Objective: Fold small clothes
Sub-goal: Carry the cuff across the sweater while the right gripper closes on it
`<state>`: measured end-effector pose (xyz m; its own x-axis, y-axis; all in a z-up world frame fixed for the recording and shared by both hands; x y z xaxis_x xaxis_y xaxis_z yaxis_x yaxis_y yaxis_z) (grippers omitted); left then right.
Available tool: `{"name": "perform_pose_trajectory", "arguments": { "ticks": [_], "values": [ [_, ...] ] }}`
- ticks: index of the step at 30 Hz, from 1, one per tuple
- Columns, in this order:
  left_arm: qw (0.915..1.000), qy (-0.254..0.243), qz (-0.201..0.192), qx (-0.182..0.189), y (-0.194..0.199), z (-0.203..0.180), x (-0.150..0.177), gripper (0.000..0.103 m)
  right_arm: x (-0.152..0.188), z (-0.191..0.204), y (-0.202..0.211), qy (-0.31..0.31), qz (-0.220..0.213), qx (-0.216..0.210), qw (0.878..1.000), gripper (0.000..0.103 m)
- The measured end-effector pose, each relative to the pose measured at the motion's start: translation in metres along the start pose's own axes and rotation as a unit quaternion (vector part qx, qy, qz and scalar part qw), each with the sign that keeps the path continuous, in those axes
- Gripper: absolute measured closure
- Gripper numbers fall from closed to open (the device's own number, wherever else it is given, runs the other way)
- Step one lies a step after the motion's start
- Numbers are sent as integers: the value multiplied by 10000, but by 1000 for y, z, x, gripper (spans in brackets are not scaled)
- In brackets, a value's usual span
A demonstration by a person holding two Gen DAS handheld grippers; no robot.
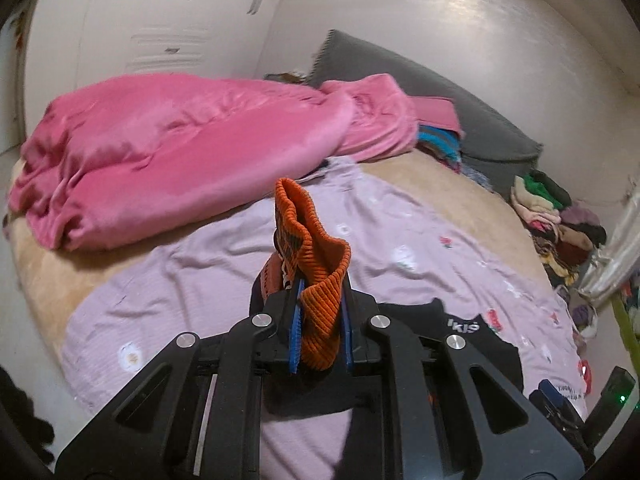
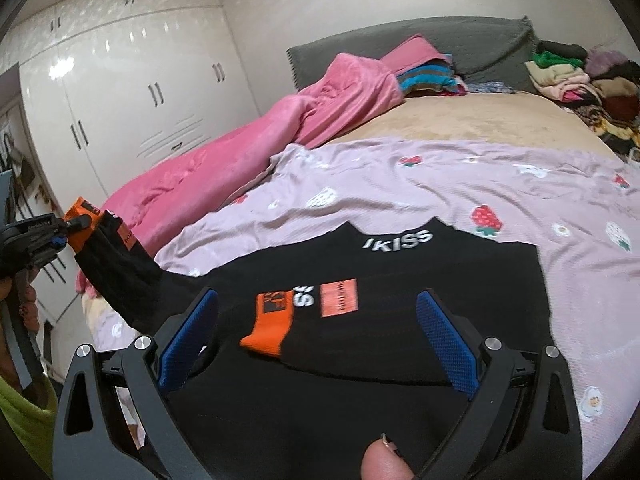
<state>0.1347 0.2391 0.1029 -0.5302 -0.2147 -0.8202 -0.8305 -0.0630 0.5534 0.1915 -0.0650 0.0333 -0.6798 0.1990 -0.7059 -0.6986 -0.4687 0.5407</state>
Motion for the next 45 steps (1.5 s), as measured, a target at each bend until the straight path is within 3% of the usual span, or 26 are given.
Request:
{"name": "perform_pose_trajectory", "arguments": {
  "ticks": [12, 19, 28, 38, 45],
  "values": [
    [9954, -648, -215, 673, 0, -96, -30, 95, -16, -53, 36, -483, -351, 132, 9981, 5],
    [9892, -923, -163, 1125, -7, -143, -24, 96, -20, -78, 49, -677, -489, 283, 9961, 5],
    [9725, -1150, 270, 2006, -27, -199, 12, 96, -23, -115, 65, -963, -652, 659, 9910, 5],
    [9573, -1381, 966, 2348, -68, -234, 68, 96, -21, -148, 76, -1178, -701, 999, 9855, 5],
    [9370, -1677, 1537, 2649, -93, -261, 111, 95, -16, -162, 78, -1161, -620, 1231, 9836, 5]
  ]
}}
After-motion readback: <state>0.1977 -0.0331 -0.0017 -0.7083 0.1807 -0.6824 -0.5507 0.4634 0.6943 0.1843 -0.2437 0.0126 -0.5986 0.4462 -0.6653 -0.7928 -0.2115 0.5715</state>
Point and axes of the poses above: each gripper's, at about its wrist camera, not at the fingertips, and y roughly against the way its jaws point, z to its left, x to its underside, the point moved 6 cm from there along -y, roughly the way its jaws point, and after that the axes turned 13 degrees about -y, right-handed, at the moved point
